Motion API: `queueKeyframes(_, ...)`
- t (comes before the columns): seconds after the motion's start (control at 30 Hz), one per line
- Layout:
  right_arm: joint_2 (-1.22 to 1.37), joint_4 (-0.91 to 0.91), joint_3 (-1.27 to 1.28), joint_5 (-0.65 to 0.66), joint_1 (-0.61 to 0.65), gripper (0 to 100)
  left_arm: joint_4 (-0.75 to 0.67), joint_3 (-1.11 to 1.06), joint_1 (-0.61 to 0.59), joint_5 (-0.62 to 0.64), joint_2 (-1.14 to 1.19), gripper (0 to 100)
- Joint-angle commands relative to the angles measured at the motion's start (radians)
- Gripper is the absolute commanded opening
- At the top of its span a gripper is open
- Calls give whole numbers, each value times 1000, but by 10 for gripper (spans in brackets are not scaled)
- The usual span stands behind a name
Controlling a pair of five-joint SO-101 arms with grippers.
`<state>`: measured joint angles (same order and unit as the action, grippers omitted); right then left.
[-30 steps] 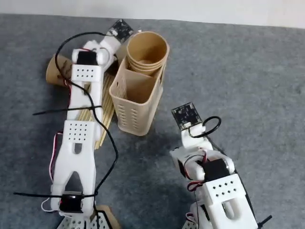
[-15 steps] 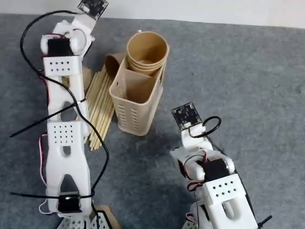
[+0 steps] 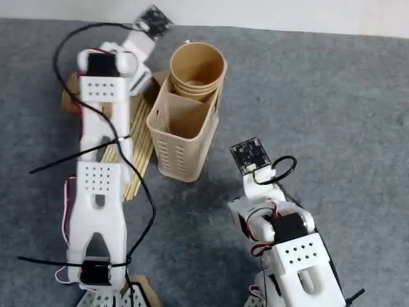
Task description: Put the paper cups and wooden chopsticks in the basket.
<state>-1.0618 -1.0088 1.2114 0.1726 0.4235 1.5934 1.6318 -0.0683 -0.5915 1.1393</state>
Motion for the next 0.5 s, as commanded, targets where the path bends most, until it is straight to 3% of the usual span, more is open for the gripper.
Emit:
queueKeyframes(0.0, -13, 15, -4, 9, 4, 310, -196, 33, 38, -11, 67, 253)
queueKeyframes(0.2, -13, 15, -4, 11, 5, 310, -470, 33, 65, -12, 203, 243)
queueKeyframes(0.27, -13, 15, -4, 11, 5, 310, -540, 31, 73, -18, 245, 186)
queueKeyframes(0.37, -13, 15, -4, 11, 5, 310, -565, 33, 91, -167, 288, 18)
queueKeyframes(0.47, -13, 15, -4, 11, 5, 310, -529, 33, 90, -198, 297, 3)
